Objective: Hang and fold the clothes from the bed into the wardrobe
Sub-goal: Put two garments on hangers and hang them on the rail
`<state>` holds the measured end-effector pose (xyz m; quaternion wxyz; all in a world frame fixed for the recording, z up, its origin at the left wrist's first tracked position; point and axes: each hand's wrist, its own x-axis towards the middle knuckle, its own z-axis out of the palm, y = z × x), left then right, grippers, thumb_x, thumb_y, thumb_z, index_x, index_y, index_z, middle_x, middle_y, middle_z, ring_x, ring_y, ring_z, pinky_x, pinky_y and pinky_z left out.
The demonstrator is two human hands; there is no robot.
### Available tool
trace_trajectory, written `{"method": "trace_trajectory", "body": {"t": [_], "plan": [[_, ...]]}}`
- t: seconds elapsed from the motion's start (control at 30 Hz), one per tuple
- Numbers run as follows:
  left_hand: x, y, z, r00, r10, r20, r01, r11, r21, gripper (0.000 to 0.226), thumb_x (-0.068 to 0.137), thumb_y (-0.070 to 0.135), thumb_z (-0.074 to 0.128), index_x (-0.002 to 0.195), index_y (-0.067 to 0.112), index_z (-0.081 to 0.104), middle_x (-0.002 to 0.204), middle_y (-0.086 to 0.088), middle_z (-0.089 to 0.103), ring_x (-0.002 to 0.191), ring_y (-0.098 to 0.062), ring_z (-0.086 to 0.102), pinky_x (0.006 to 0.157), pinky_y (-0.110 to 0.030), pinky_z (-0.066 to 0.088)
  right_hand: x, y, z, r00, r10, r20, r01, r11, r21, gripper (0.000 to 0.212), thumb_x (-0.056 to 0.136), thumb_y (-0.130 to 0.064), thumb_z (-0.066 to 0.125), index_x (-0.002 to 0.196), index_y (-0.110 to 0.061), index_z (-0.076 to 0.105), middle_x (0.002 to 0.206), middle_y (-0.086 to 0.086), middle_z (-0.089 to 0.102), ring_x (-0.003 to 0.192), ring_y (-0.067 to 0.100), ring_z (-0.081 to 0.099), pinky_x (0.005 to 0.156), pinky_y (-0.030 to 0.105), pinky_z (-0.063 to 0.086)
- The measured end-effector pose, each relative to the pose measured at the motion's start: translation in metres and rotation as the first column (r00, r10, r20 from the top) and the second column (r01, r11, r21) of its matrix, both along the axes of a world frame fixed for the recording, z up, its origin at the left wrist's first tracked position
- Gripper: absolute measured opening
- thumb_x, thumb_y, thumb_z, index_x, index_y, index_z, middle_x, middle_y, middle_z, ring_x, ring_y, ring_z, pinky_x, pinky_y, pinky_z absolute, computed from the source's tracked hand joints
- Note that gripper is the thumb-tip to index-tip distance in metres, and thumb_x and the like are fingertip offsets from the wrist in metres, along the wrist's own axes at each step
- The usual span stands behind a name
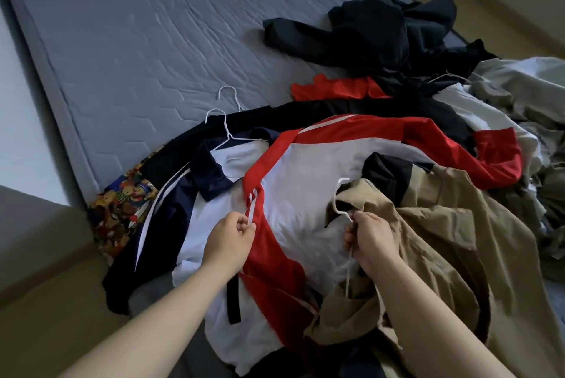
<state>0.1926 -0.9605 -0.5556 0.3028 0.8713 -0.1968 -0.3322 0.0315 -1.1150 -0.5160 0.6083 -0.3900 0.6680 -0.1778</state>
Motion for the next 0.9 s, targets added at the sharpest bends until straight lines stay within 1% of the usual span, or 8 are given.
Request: {"method": "trace_trajectory", "body": {"t": [0.13, 0.3, 0.43, 0.53, 0.63, 0.77, 0.83, 0.9], "plan": [[0.031, -0.012, -0.037, 0.999, 0.005, -0.037, -0.005, 1.0, 0.006, 0.027, 0.092, 0.028, 0.057, 0.112, 0.01, 0.058, 0.101, 0.001, 0.062, 0.092, -0.016, 0.058, 0.083, -0.029, 0.047, 0.038, -0.001, -0.027, 0.998, -0.047, 0.048, 0.046, 0.999, 0.004, 0.02, 0.091, -0.001, 0.041, 0.074, -0.006, 0.05, 0.054, 0.009, 0.045, 0.041, 0.017, 0.04, 0.043, 0.028, 0.033], [0.053, -0.031, -0.083, 0.992, 0.064, -0.105, -0.062, 0.998, 0.017, 0.042, 0.089, 0.035, 0.06, 0.12, 0.007, 0.055, 0.113, -0.005, 0.064, 0.096, -0.014, 0.057, 0.08, -0.023, 0.037, 0.058, -0.004, -0.05, 0.995, -0.086, 0.049, 0.087, 0.996, -0.011, 0.023, 0.092, 0.001, 0.036, 0.077, -0.005, 0.052, 0.059, 0.011, 0.046, 0.046, 0.018, 0.041, 0.045, 0.027, 0.034], [0.055, -0.044, -0.107, 0.981, 0.072, -0.18, -0.068, 0.997, 0.028, 0.043, 0.086, 0.039, 0.065, 0.114, 0.008, 0.057, 0.098, -0.001, 0.065, 0.093, -0.017, 0.059, 0.077, -0.027, 0.041, 0.064, -0.012, -0.056, 0.994, -0.099, 0.046, 0.101, 0.994, -0.037, 0.025, 0.094, 0.001, 0.034, 0.078, -0.006, 0.051, 0.06, 0.011, 0.046, 0.045, 0.017, 0.041, 0.043, 0.025, 0.035], [0.05, -0.052, -0.113, 0.963, 0.124, -0.238, -0.126, 0.992, 0.006, 0.034, 0.084, 0.038, 0.068, 0.093, 0.007, 0.059, 0.086, -0.004, 0.065, 0.085, -0.024, 0.063, 0.071, -0.029, 0.046, 0.064, -0.014, -0.059, 0.993, -0.103, 0.056, 0.105, 0.994, -0.029, 0.024, 0.095, 0.0, 0.034, 0.079, -0.006, 0.051, 0.06, 0.011, 0.046, 0.044, 0.017, 0.041, 0.043, 0.025, 0.035], [0.039, -0.059, -0.11, 0.971, 0.07, -0.228, -0.076, 0.997, -0.02, 0.028, 0.086, 0.027, 0.067, 0.069, 0.013, 0.05, 0.068, 0.001, 0.054, 0.066, -0.016, 0.051, 0.054, -0.022, 0.036, 0.06, -0.014, -0.058, 0.99, -0.117, 0.083, 0.119, 0.993, -0.024, 0.024, 0.096, 0.0, 0.034, 0.079, -0.006, 0.051, 0.059, 0.01, 0.046, 0.044, 0.016, 0.041, 0.04, 0.022, 0.036], [0.034, -0.057, -0.102, 0.968, 0.034, -0.25, -0.047, 0.998, -0.049, 0.012, 0.09, 0.014, 0.06, 0.079, 0.012, 0.056, 0.078, -0.005, 0.058, 0.075, -0.02, 0.054, 0.061, -0.023, 0.034, 0.053, -0.017, -0.049, 0.987, -0.13, 0.094, 0.131, 0.991, -0.012, 0.025, 0.096, -0.003, 0.037, 0.078, -0.007, 0.053, 0.055, 0.008, 0.048, 0.04, 0.014, 0.042, 0.041, 0.022, 0.039], [0.031, -0.054, -0.096, 0.969, 0.031, -0.246, -0.06, 0.992, -0.11, 0.02, 0.089, 0.017, 0.062, 0.071, 0.016, 0.055, 0.069, 0.001, 0.056, 0.064, -0.013, 0.051, 0.051, -0.017, 0.033, 0.049, -0.019, -0.044, 0.982, -0.153, 0.112, 0.154, 0.988, 0.003, 0.025, 0.097, -0.004, 0.039, 0.076, -0.007, 0.053, 0.053, 0.006, 0.048, 0.038, 0.012, 0.043, 0.041, 0.021, 0.04], [0.021, -0.058, -0.084, 0.957, 0.029, -0.288, -0.088, 0.977, -0.194, 0.011, 0.088, 0.025, 0.065, 0.081, 0.017, 0.063, 0.074, 0.004, 0.061, 0.069, -0.01, 0.055, 0.058, -0.014, 0.038, 0.041, -0.02, -0.037, 0.978, -0.159, 0.133, 0.161, 0.987, 0.001, 0.026, 0.097, -0.005, 0.039, 0.076, -0.007, 0.054, 0.053, 0.005, 0.049, 0.038, 0.012, 0.043, 0.041, 0.021, 0.04]]}}
